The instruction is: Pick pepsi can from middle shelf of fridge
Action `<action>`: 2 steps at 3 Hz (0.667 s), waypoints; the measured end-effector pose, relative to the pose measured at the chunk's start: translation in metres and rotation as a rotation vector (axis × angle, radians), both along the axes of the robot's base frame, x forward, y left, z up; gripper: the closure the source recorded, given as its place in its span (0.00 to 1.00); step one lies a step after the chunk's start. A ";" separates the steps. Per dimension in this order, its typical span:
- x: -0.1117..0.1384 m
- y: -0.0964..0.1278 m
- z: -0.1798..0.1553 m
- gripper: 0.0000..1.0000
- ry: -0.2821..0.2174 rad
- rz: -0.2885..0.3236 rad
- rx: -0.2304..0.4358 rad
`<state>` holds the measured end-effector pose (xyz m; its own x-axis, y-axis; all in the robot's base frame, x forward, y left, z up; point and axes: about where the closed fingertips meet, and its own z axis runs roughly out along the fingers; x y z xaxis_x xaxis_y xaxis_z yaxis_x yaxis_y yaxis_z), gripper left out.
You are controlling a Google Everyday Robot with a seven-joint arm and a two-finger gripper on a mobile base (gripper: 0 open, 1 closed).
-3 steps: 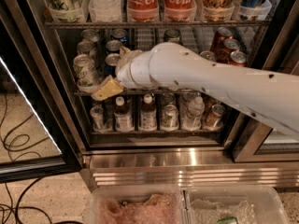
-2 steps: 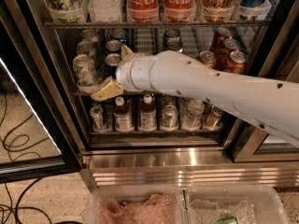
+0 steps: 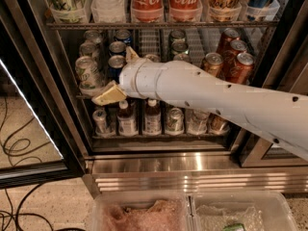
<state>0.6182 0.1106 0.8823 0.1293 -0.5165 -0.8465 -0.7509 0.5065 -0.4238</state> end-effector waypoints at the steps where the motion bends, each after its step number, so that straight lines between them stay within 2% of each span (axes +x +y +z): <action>1: 0.000 0.003 -0.009 0.00 0.030 0.022 0.002; 2: 0.001 0.006 -0.020 0.00 0.087 0.046 0.013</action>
Offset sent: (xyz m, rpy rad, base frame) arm 0.0037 0.0041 -0.0335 0.0264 0.1625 0.0720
